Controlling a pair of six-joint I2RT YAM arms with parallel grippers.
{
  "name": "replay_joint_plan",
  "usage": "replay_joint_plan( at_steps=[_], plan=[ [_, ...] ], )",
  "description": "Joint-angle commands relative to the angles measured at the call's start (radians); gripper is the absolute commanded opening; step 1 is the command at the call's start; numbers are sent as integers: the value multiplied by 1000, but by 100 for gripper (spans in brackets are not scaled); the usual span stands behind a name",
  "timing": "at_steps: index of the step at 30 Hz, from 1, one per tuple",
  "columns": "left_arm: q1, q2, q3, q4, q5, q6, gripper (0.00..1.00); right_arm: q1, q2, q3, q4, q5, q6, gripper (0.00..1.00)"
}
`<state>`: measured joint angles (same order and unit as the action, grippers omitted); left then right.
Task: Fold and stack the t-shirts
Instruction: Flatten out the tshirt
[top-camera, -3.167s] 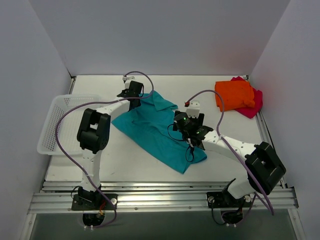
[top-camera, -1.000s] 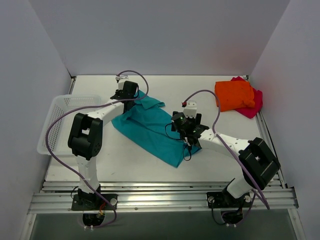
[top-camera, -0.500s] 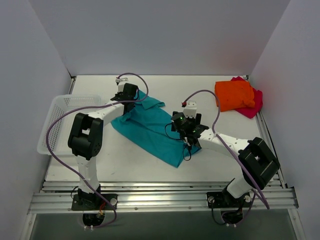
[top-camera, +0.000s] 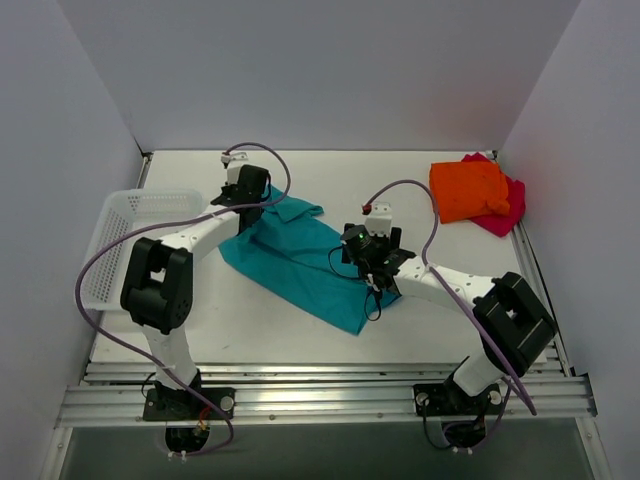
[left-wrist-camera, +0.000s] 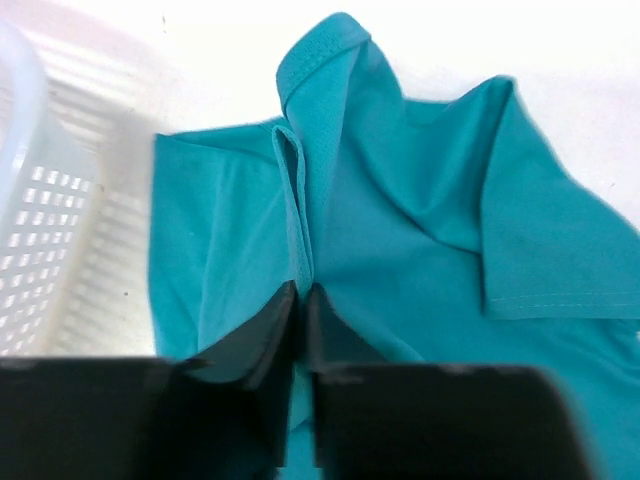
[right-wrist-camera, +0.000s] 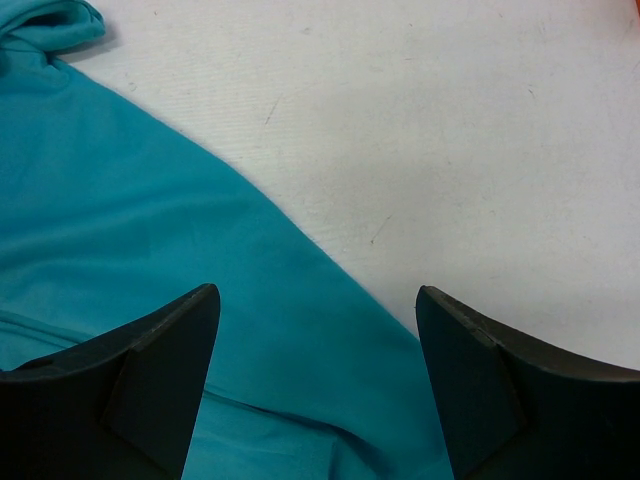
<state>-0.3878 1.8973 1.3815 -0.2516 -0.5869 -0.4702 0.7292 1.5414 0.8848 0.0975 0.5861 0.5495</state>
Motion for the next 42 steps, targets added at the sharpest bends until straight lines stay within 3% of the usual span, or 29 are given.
replay_joint_plan(
  at_steps=[1, 8, 12, 14, 19, 27, 32, 37, 42],
  plan=[
    [6, -122, -10, 34, -31, -5, 24, 9, 14, 34, -8, 23, 7, 75],
    [6, -167, -33, 26, -42, -11, 33, 10, 19, 37, -12, 23, 7, 75],
    [7, -170, -38, 40, -42, -7, 57, 12, 20, 37, -12, 21, 9, 75],
    [12, -123, -23, 106, 28, 25, 65, 12, 22, 37, -10, 21, 9, 75],
    [26, 95, 238, 69, 206, 12, 62, 15, 19, 40, -15, 23, 10, 75],
    [44, 321, 404, 143, 404, -53, 61, 16, 2, 31, -16, 26, 7, 75],
    [41, 292, 344, 161, 458, -126, 56, 10, 9, 29, -15, 31, 6, 75],
    [17, 181, 114, 310, 481, -163, 56, 7, 32, 36, -15, 23, 4, 75],
    [9, 161, 74, 314, 487, -168, 55, 4, 48, 40, -16, 20, 3, 75]
  ],
)
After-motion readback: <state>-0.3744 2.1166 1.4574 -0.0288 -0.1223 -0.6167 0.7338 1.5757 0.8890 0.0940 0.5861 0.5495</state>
